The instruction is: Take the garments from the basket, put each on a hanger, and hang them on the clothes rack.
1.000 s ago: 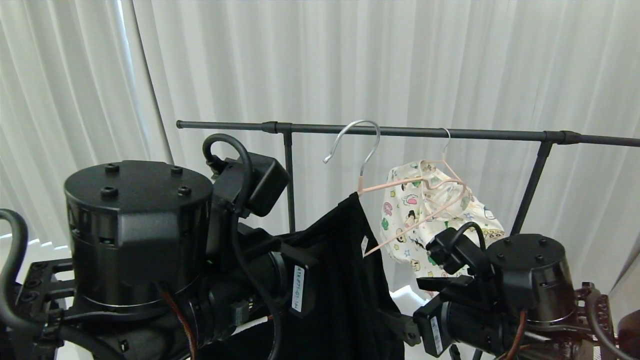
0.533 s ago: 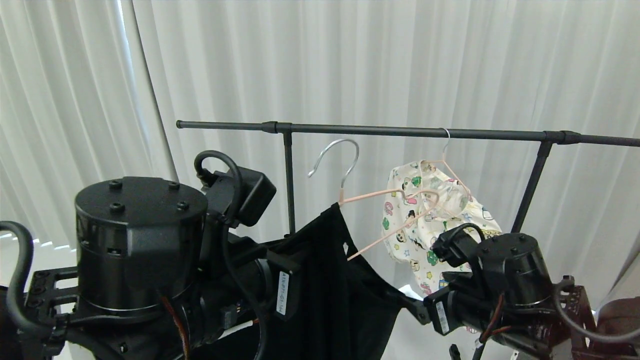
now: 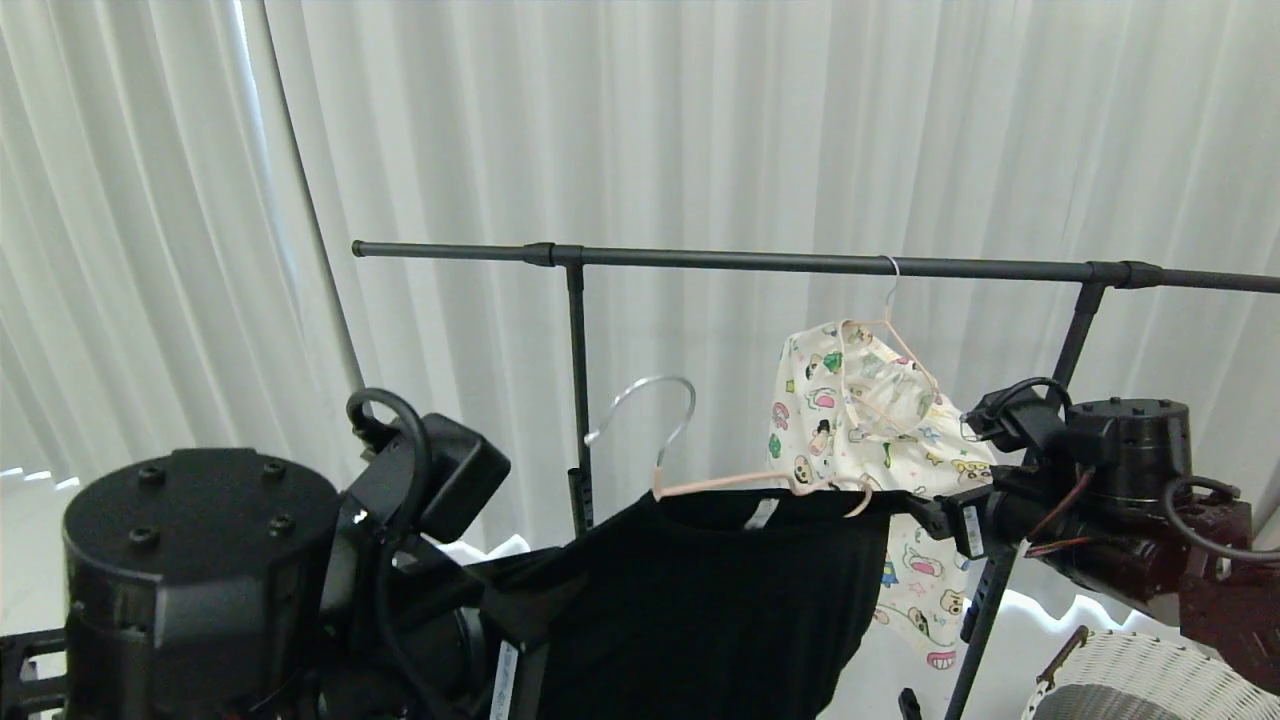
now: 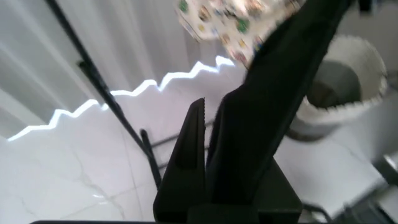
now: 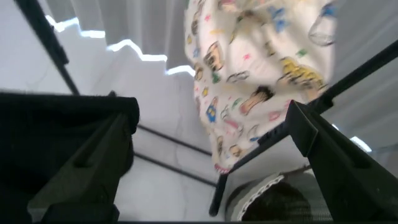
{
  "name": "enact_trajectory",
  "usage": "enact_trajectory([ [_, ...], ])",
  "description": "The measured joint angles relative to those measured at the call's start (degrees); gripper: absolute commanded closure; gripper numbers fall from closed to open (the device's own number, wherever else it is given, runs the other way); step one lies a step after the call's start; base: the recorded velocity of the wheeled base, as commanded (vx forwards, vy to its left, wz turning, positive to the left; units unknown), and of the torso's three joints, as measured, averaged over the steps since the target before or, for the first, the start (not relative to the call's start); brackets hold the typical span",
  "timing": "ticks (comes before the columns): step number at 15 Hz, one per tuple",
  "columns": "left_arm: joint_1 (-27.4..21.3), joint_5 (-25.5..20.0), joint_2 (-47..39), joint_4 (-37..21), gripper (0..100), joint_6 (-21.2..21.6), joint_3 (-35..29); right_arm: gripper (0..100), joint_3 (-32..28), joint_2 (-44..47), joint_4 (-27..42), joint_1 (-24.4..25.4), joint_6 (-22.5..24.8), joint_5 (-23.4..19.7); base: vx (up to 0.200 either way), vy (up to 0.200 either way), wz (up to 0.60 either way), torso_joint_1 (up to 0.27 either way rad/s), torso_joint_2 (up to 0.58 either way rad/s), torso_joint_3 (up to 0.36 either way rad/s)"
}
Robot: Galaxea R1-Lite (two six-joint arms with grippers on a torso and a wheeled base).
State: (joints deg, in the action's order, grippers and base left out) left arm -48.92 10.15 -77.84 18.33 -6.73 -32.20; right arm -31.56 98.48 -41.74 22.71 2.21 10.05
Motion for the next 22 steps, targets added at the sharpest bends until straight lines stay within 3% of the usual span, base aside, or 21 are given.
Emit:
enact_trajectory([
  [3, -0.2, -1.7, 0.9, -0.1, 100, 0.0, 3.1, 0, -0.1, -0.9, -2.1, -2.3, 1.1, -4.1, 0.000, 0.000, 0.00, 0.000, 0.00, 0.000],
  [6, -0.1, -1.2, -1.9, -0.7, 100, 0.1, 3.8, 0, -0.1, -4.4, -2.3, -3.1, 2.2, -12.5, 0.000, 0.000, 0.00, 0.000, 0.00, 0.000],
  [9, 0.0, -0.3, -5.5, -0.7, 100, -0.1, 3.0, 0, -0.1, -7.2, 0.1, -3.2, 4.1, -17.3, 0.000, 0.000, 0.00, 0.000, 0.00, 0.000],
  [14, 1.9, 0.8, -7.8, -0.5, 100, -0.3, 2.1, 0, -5.0, -10.3, 13.8, -3.8, 10.6, -23.3, 0.000, 0.000, 0.00, 0.000, 0.00, 0.000],
  [17, 2.5, 0.6, -8.0, 0.3, 100, -0.3, 2.0, 0, -13.3, -11.3, 31.6, -4.0, 14.7, -29.7, 0.000, 0.000, 0.00, 0.000, 0.00, 0.000],
  [19, 2.5, 0.5, -8.1, 1.9, 100, -0.3, 2.3, 0, -18.2, -12.0, 40.9, -4.0, 19.9, -35.4, 0.000, 0.000, 0.00, 0.000, 0.00, 0.000],
  [22, 2.4, 0.4, -8.0, 2.1, 100, -0.3, 2.5, 0, -20.4, -12.4, 43.0, -3.8, 22.1, -36.6, 0.000, 0.000, 0.00, 0.000, 0.00, 0.000],
])
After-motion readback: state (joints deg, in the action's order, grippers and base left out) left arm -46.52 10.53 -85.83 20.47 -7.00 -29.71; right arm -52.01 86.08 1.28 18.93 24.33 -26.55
